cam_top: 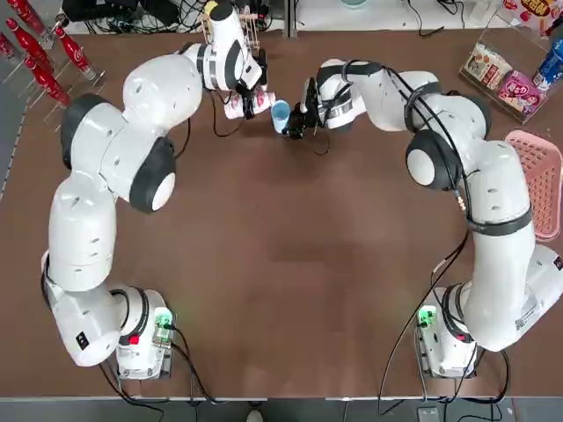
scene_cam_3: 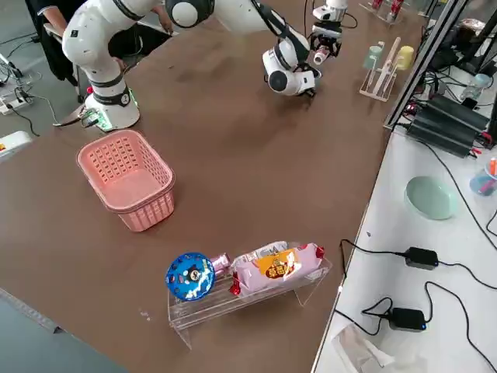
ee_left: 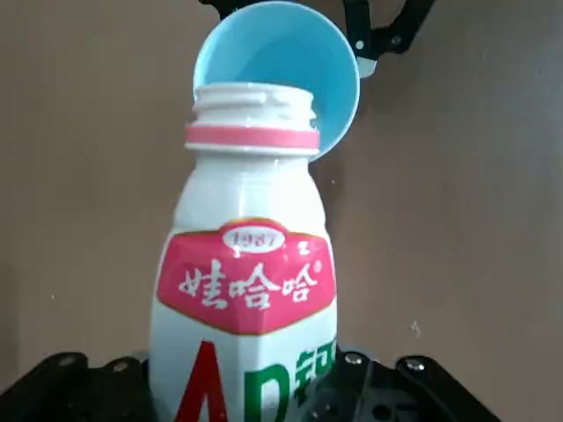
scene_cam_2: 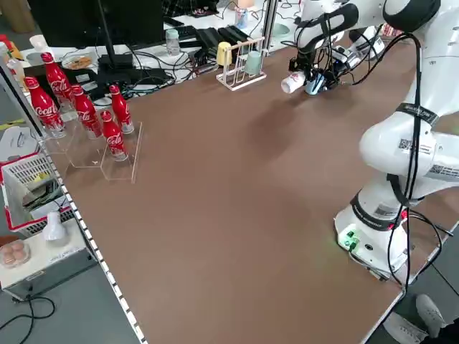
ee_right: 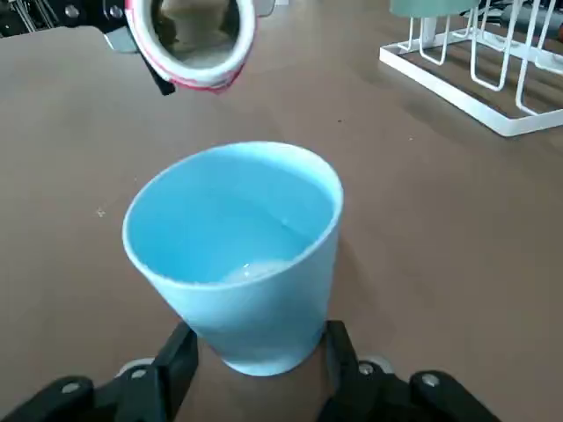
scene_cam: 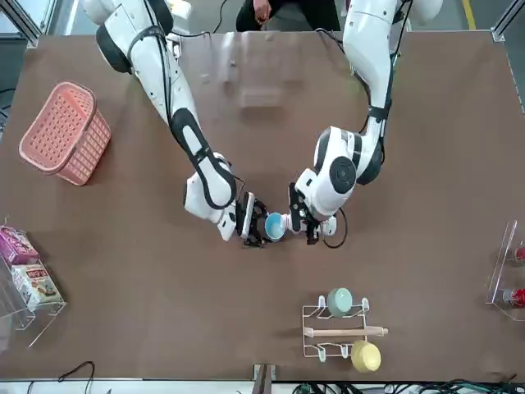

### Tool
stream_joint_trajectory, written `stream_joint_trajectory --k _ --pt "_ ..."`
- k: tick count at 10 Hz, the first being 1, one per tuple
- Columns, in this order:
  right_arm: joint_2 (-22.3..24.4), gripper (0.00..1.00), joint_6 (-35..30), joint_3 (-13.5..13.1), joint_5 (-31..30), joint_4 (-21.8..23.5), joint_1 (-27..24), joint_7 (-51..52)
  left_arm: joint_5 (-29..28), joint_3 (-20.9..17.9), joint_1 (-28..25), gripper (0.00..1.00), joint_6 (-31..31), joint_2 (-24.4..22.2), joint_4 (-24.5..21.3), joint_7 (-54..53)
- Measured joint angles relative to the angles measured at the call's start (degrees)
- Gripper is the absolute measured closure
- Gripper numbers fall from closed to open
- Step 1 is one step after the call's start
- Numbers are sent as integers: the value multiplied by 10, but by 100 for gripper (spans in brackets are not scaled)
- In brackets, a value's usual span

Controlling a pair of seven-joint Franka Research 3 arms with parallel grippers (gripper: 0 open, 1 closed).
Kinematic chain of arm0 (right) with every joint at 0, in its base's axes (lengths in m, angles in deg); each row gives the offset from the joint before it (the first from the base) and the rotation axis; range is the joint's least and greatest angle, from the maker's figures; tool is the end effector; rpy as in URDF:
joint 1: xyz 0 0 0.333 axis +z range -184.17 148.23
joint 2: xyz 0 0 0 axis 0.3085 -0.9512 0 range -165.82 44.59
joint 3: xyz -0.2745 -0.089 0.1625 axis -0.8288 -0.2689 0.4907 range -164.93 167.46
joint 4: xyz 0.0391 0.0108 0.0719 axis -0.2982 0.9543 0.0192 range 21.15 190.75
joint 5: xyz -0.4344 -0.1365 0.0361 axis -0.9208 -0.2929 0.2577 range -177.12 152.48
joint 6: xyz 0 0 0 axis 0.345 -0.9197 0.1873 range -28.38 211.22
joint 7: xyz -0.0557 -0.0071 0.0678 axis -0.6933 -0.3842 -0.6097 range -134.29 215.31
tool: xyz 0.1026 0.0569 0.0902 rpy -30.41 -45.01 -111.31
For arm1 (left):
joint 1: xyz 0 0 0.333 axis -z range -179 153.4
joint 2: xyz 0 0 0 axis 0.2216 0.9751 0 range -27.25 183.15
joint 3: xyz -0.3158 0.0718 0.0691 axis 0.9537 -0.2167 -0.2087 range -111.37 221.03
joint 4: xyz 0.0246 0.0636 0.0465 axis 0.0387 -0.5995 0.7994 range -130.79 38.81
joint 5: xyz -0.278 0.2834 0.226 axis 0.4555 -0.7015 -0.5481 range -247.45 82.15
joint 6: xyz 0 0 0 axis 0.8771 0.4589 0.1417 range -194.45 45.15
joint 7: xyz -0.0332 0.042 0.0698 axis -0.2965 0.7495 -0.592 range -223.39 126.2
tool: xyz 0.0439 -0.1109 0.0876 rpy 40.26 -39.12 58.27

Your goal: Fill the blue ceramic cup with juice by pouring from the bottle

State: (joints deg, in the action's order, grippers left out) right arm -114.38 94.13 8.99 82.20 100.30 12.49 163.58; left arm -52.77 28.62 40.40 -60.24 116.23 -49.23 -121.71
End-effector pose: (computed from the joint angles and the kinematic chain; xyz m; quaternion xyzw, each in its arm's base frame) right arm 0.6204 0.4788 0.0481 -0.7055 -0.5279 -0.3407 0.3280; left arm 0.6425 -0.3870 0.1862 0.7285 -0.6817 0.0474 0.0478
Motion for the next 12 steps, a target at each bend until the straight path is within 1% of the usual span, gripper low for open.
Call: stream_joint_trajectory --k 3,6,12 --pt "0 32 0 0 0 0 0 0 -11 -4 4 56 0 10 3 0" --pt "0 32 0 0 0 0 0 0 -26 -5 7 56 0 10 6 8" --pt "0 32 0 0 0 0 0 0 -28 -25 30 56 0 17 11 83"
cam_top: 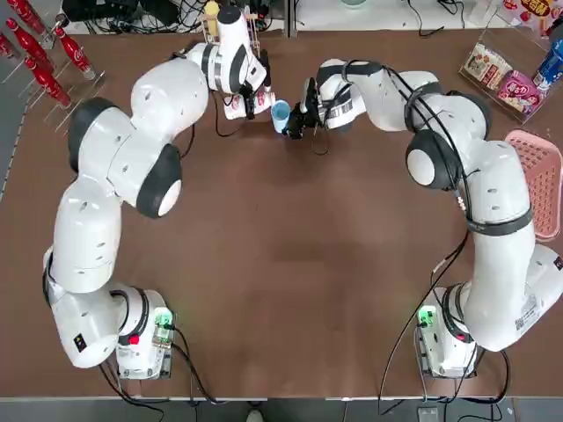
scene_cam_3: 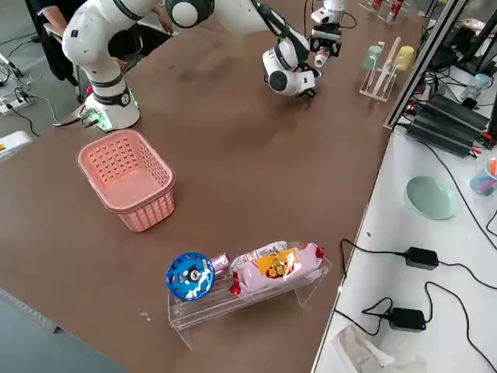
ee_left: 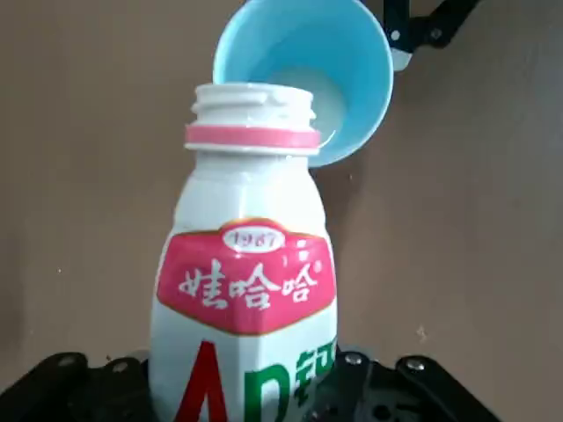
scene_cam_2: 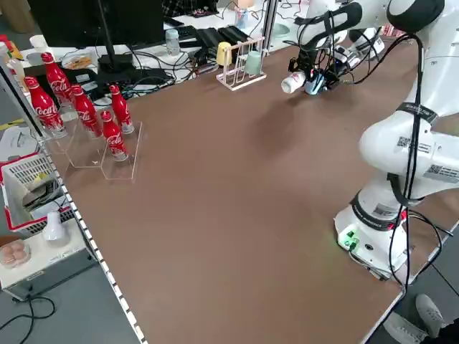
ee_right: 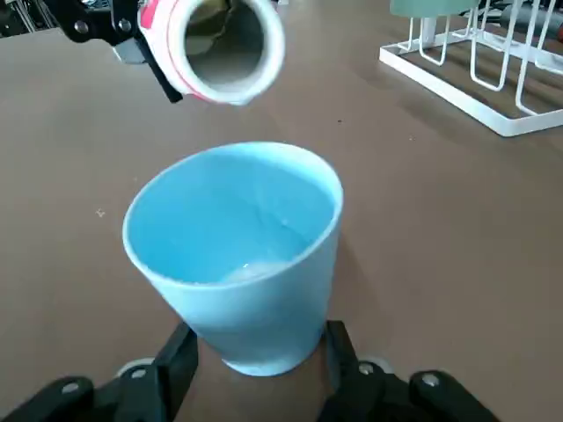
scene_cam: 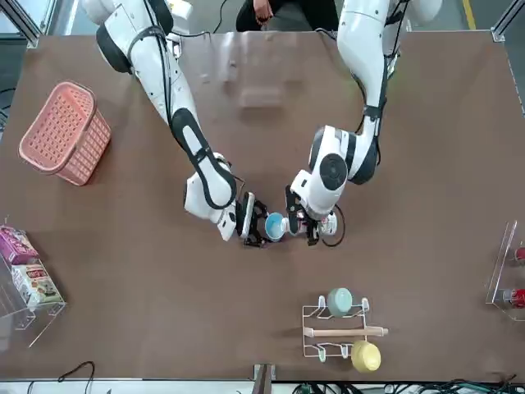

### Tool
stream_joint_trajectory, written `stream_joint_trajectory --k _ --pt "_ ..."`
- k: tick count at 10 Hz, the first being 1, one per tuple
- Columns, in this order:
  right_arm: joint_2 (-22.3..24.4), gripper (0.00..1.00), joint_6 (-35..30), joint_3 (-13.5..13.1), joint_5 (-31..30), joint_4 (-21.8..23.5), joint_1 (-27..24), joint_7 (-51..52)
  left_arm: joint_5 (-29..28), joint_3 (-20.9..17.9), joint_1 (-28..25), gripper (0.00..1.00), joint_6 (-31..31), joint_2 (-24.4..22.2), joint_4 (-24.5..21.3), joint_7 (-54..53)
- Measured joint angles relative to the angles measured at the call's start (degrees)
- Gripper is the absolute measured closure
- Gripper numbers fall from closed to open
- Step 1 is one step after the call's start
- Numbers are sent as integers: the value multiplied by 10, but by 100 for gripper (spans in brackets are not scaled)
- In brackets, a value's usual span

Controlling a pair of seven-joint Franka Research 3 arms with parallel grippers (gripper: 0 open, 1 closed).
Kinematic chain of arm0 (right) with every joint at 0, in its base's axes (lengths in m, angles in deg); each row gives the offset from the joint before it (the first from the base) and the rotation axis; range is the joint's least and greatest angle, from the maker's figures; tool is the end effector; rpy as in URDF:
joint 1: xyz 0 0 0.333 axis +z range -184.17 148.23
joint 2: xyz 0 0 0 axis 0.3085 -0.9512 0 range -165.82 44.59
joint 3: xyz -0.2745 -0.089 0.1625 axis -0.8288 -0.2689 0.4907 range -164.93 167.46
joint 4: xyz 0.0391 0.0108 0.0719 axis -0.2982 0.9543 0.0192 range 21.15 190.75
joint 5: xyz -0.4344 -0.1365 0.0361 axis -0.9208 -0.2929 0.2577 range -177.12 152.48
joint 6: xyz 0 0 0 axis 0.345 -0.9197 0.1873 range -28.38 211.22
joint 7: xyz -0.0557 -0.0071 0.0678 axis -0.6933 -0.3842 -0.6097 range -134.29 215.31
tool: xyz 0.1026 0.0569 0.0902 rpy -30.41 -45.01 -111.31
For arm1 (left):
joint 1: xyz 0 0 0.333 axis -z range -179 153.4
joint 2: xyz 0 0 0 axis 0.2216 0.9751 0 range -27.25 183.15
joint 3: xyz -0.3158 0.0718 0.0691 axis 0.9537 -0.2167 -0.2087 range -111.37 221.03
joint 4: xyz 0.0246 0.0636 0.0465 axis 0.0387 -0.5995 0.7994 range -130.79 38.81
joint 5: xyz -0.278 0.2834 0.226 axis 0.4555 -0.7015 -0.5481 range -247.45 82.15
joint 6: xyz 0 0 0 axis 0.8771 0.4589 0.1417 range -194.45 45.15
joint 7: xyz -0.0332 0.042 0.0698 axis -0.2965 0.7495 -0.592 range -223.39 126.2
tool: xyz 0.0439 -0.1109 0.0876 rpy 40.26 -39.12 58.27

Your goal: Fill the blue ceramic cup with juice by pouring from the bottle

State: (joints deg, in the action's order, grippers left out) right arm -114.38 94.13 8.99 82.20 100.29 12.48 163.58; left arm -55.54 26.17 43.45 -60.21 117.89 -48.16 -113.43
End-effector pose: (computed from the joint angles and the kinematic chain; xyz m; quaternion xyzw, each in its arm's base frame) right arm 0.6205 0.4788 0.0482 -0.7055 -0.5278 -0.3408 0.3280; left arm 0.6403 -0.3974 0.1827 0.7586 -0.6504 0.0343 0.0166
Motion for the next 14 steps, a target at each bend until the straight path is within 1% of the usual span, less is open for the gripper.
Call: stream_joint_trajectory --k 3,6,10,14 --pt "0 32 0 0 0 0 0 0 0 -4 9 55 1 18 15 10" --pt "0 32 0 0 0 0 -2 0 -7 -29 28 55 3 24 18 10" --pt "0 32 0 0 0 0 -2 0 -12 -31 30 55 4 24 20 15" --pt "0 32 0 0 0 0 -2 0 20 -31 30 55 22 24 37 21"
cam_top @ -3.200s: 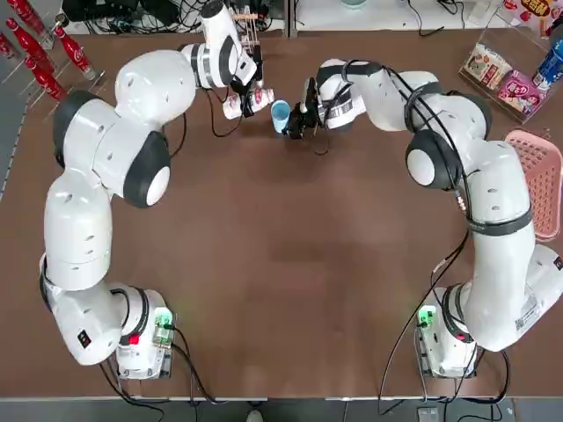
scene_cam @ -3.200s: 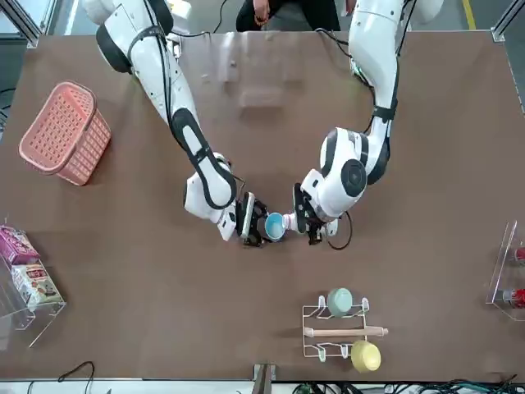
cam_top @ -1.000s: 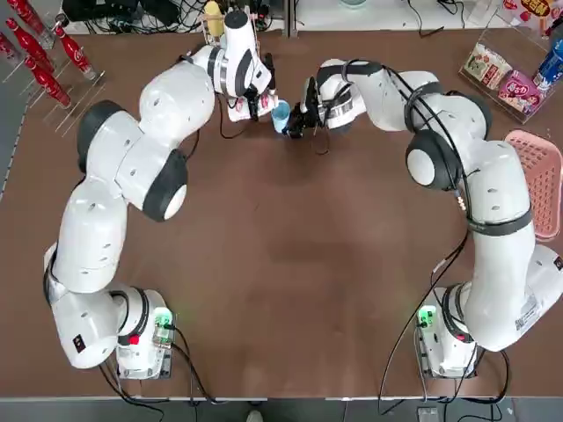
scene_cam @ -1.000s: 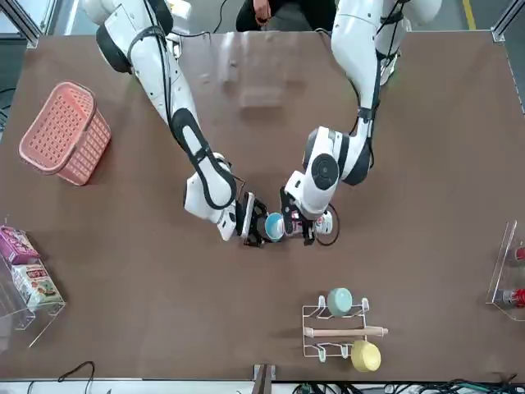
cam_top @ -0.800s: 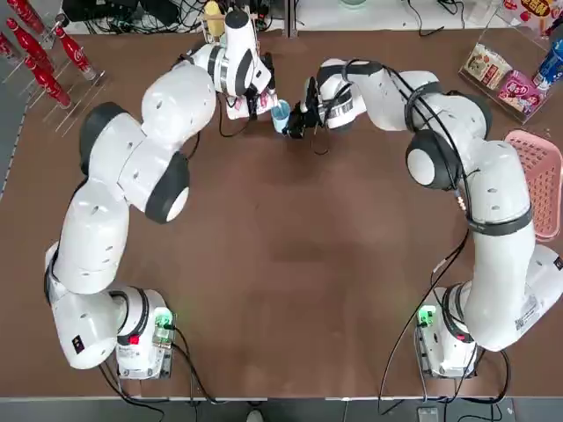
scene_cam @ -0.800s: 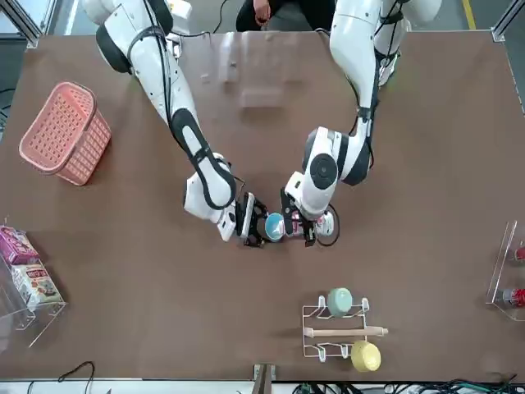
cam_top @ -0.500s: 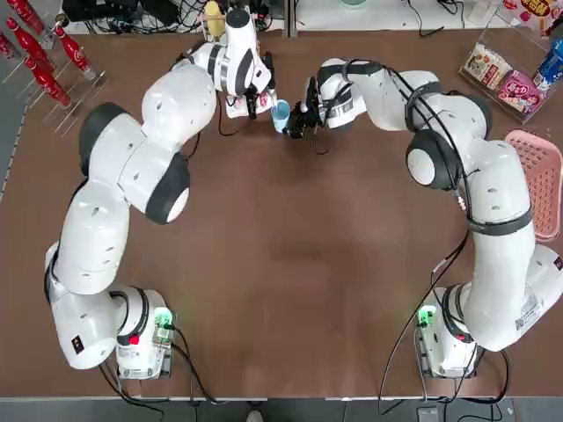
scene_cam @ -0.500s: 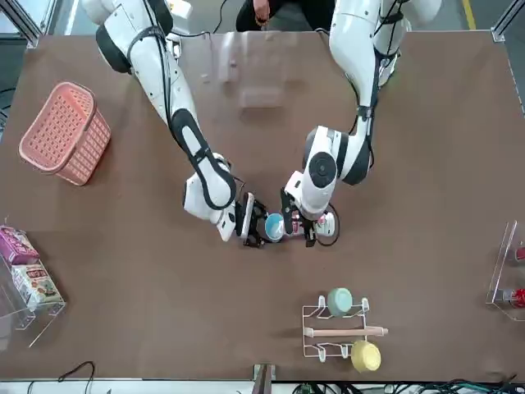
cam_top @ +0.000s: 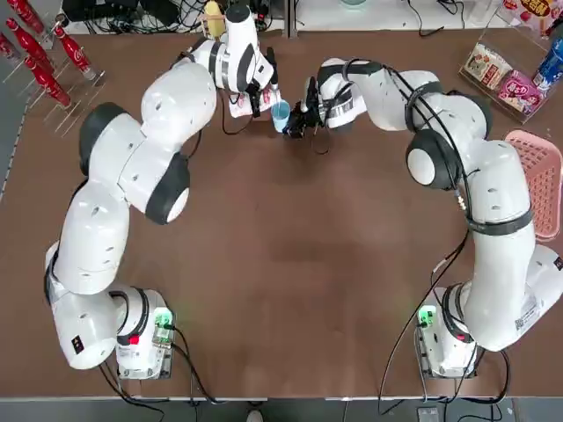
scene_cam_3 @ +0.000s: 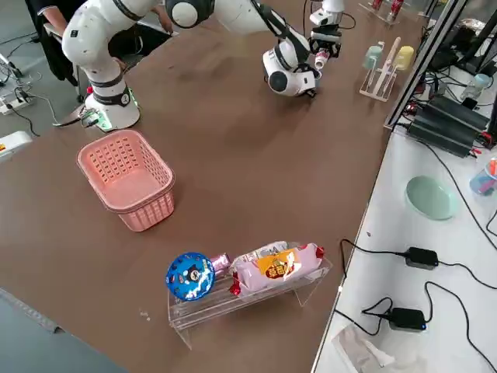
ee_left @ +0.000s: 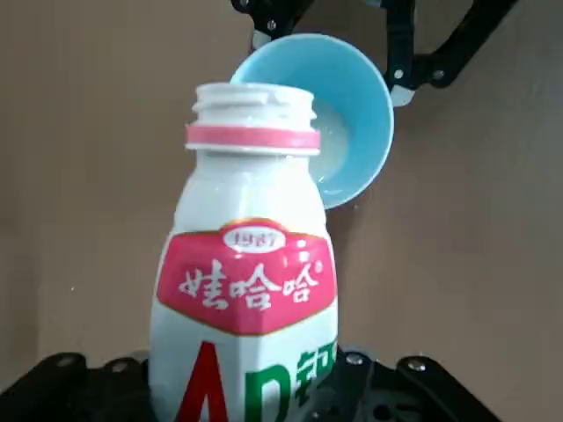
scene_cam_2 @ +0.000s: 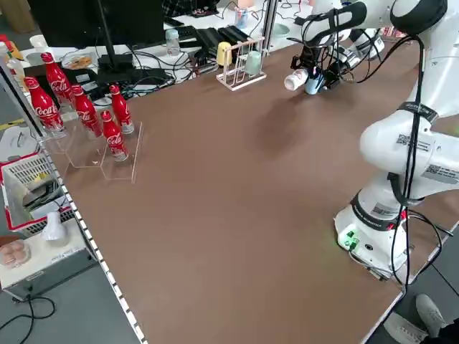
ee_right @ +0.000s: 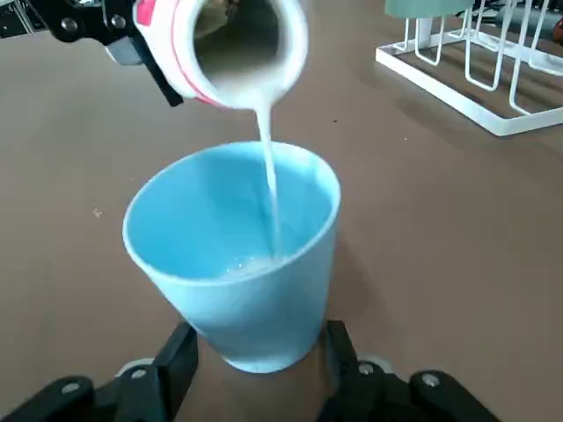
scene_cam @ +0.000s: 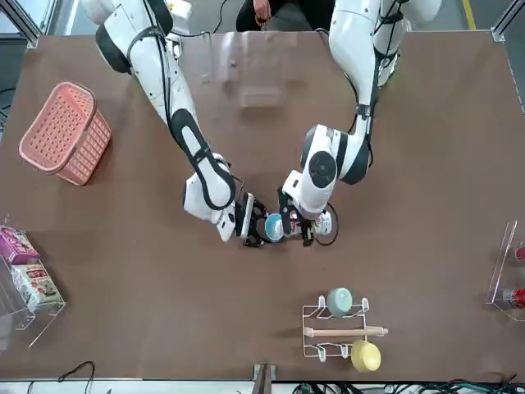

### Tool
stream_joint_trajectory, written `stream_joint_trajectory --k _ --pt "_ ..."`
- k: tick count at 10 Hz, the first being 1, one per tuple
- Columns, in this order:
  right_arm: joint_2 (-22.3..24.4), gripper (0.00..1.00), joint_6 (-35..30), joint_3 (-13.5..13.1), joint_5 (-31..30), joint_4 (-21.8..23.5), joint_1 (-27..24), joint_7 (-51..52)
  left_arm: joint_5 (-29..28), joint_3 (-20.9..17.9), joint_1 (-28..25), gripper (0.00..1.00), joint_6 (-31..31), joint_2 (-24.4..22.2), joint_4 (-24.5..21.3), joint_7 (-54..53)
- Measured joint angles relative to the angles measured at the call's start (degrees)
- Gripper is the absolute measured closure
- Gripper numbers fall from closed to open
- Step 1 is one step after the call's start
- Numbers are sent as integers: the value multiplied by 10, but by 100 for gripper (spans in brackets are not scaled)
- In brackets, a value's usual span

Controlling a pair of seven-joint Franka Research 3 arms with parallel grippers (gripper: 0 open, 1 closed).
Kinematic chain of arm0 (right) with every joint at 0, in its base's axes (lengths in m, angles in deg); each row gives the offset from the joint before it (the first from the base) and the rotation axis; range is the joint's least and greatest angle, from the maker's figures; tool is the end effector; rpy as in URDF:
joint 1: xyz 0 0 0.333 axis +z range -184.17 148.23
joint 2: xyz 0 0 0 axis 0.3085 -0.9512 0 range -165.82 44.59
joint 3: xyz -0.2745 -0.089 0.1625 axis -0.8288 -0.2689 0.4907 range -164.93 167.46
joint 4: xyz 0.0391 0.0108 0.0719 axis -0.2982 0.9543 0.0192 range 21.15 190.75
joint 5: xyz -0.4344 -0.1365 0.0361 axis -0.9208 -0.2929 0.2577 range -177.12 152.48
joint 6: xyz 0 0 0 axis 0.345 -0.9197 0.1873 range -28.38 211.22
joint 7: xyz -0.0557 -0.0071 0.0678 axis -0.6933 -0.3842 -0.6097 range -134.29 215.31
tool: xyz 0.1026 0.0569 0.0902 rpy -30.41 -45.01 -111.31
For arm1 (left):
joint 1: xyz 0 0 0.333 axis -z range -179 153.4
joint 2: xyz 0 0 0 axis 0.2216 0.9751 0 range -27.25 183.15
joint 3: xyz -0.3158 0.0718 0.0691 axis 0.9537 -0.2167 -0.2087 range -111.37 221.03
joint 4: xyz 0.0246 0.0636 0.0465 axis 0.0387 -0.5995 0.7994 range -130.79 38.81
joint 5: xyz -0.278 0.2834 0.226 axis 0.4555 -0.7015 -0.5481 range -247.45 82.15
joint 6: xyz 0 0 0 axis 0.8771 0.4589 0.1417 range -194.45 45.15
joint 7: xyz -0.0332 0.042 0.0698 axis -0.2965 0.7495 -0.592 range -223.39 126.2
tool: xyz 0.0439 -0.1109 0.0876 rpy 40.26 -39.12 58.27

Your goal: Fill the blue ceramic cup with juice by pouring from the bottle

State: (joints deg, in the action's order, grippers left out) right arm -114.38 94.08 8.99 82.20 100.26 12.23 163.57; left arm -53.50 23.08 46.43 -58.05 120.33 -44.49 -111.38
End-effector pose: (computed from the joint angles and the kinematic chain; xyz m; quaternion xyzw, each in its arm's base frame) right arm 0.6227 0.4763 0.0485 -0.7064 -0.5263 -0.3417 0.3276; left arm 0.6441 -0.4189 0.1914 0.7656 -0.6421 0.0369 0.0118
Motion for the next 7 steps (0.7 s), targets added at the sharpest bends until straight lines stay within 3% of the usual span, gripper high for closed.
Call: stream_joint_trajectory --k 7 --pt "0 32 0 1 0 0 0 0 77 0 -6 55 3 10 0 -56"
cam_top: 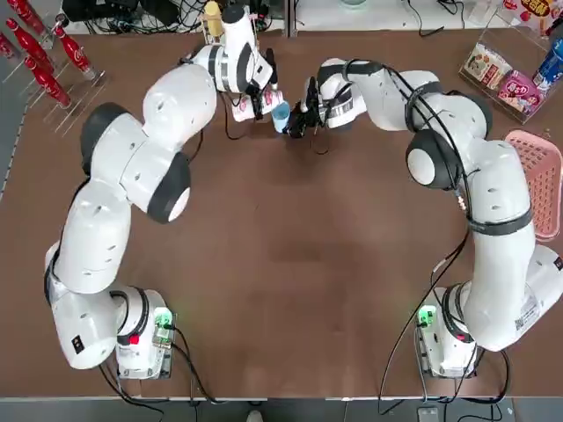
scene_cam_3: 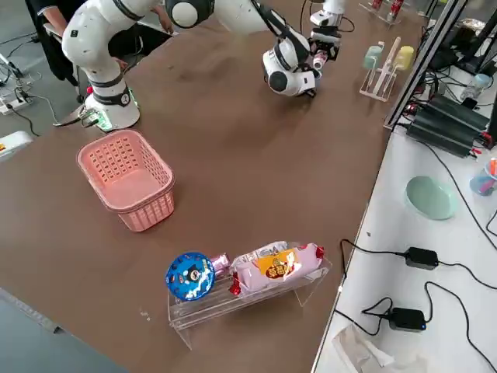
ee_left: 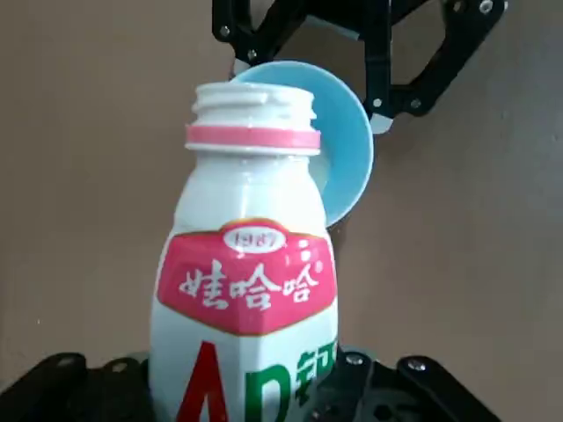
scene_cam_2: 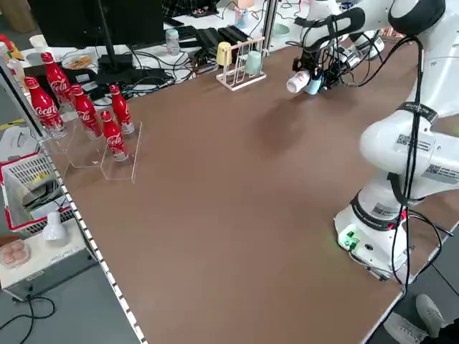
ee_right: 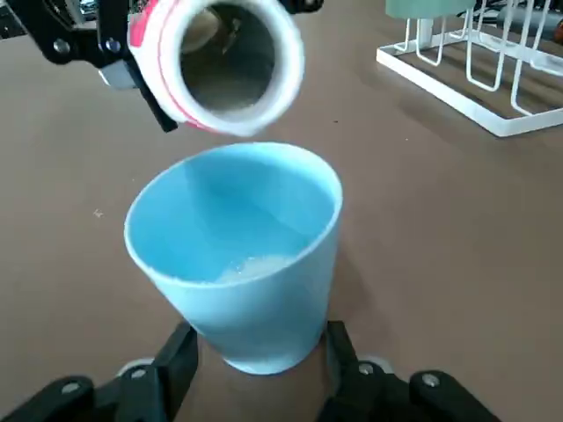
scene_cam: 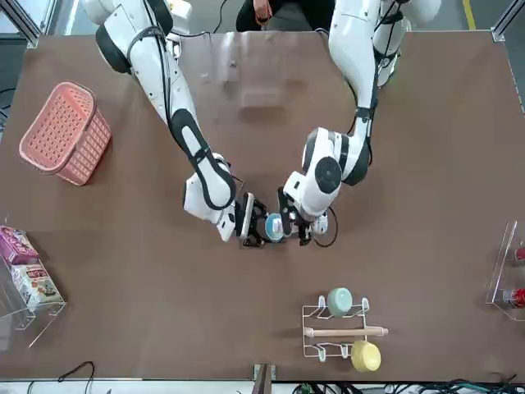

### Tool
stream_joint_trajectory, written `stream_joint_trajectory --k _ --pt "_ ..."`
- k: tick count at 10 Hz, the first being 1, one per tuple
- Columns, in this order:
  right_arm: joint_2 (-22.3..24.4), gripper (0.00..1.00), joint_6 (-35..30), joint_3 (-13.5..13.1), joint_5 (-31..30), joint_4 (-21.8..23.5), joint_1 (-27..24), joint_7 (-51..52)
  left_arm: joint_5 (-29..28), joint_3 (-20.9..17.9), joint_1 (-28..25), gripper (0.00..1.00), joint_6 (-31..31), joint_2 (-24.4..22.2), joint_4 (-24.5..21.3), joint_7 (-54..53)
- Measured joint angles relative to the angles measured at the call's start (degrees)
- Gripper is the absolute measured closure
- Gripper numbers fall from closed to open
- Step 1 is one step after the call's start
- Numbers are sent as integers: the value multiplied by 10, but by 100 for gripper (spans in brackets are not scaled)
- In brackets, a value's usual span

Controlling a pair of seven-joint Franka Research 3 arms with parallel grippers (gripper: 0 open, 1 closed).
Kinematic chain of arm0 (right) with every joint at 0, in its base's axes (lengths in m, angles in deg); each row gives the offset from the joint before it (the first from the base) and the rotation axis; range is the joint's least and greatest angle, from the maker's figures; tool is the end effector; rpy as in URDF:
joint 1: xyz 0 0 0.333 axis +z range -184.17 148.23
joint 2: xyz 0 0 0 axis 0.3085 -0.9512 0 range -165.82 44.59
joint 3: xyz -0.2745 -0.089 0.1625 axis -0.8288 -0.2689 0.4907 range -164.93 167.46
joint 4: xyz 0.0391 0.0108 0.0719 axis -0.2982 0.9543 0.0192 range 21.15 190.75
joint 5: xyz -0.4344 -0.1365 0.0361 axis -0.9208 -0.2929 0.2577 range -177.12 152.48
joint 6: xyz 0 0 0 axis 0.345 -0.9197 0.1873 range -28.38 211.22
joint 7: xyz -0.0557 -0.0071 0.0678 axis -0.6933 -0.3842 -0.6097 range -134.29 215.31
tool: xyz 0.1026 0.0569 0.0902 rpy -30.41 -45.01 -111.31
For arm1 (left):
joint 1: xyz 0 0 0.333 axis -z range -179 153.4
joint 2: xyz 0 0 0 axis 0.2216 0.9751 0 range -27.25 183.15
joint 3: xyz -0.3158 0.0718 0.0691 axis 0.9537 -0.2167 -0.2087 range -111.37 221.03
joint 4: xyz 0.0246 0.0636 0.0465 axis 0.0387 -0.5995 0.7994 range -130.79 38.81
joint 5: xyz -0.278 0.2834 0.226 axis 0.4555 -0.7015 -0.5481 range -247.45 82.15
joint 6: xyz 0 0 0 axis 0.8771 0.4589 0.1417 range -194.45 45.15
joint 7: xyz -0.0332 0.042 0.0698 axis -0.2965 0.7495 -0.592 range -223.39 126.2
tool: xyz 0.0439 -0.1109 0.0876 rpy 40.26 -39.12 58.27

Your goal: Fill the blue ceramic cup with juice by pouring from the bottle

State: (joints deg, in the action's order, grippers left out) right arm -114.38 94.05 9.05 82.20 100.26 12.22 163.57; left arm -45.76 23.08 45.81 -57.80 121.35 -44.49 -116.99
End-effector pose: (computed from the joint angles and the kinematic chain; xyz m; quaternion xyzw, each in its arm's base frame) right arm 0.6223 0.4768 0.0486 -0.7061 -0.5263 -0.3417 0.3283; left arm 0.6445 -0.4176 0.1795 0.7621 -0.6430 0.0497 0.0571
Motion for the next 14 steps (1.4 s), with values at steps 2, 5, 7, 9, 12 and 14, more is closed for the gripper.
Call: stream_joint_trajectory --k 2,5,7,9,12,14 --pt "0 32 0 0 0 0 -1 0 45 -2 -3 55 0 0 1 -46" --pt "0 32 0 0 0 0 -1 0 102 -5 -20 55 0 0 3 -94" --pt "0 32 0 0 0 0 -1 0 126 -1 -42 55 1 -2 5 -111" --pt "0 18 0 0 0 -1 -2 0 142 27 -80 56 5 -12 4 -133" --pt "0 13 0 0 0 -1 -2 0 175 40 -110 56 8 -50 -32 -192" --pt "0 13 0 0 0 -1 -2 0 185 80 -172 56 10 -93 -75 -251"
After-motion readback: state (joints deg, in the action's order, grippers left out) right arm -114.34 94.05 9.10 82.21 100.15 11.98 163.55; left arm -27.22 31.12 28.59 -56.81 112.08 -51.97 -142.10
